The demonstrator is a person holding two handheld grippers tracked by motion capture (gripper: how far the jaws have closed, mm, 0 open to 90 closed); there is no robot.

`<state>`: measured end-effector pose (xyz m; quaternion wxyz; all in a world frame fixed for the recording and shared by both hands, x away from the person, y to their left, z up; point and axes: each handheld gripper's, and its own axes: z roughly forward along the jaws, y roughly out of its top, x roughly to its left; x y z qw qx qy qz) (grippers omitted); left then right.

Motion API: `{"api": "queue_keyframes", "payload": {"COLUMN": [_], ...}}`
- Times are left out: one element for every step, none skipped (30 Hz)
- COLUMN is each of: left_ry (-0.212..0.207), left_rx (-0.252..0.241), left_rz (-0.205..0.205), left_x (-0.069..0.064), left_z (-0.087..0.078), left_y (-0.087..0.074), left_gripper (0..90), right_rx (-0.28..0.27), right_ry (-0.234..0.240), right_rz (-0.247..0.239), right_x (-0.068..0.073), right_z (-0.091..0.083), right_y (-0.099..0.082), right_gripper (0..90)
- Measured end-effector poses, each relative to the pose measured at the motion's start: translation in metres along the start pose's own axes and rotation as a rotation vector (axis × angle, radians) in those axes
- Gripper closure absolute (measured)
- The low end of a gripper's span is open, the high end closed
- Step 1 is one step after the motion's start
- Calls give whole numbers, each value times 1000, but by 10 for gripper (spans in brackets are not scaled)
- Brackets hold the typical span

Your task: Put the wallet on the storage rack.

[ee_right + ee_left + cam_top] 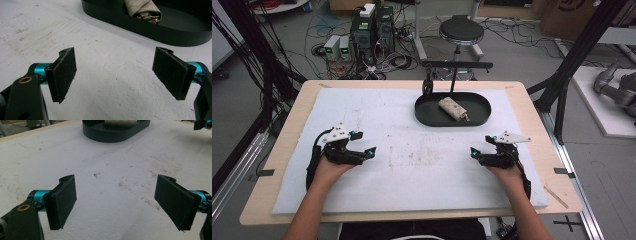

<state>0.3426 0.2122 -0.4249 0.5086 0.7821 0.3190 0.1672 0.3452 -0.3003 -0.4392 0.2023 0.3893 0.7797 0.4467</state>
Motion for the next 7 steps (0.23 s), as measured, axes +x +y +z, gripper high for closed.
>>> {"api": "queue_keyframes", "payload": {"left_ry": [-2,-2,-2,-2,0,1,1], "left_rx": [1,1,1,1,-2,-1,-1], "left_rz": [2,2,2,2,-3,-2,-2], "left_x": [0,0,0,0,0,0,0], "left_z": [0,0,0,0,0,0,0], "left_y": [0,0,0,0,0,0,0], "left_gripper": [179,179,178,179,179,178,179], "right_rx": [-2,-2,-2,-3,-3,-4,-4], "right_ry": [0,-1,0,0,1,1,1], "right_rz": [-2,-2,-1,-2,-1,-3,-3], "right_x": [0,0,0,0,0,0,0], "right_z": [0,0,0,0,0,-1,-1], "right_y": [0,0,0,0,0,0,0], "right_gripper": [199,199,199,199,199,199,199]}}
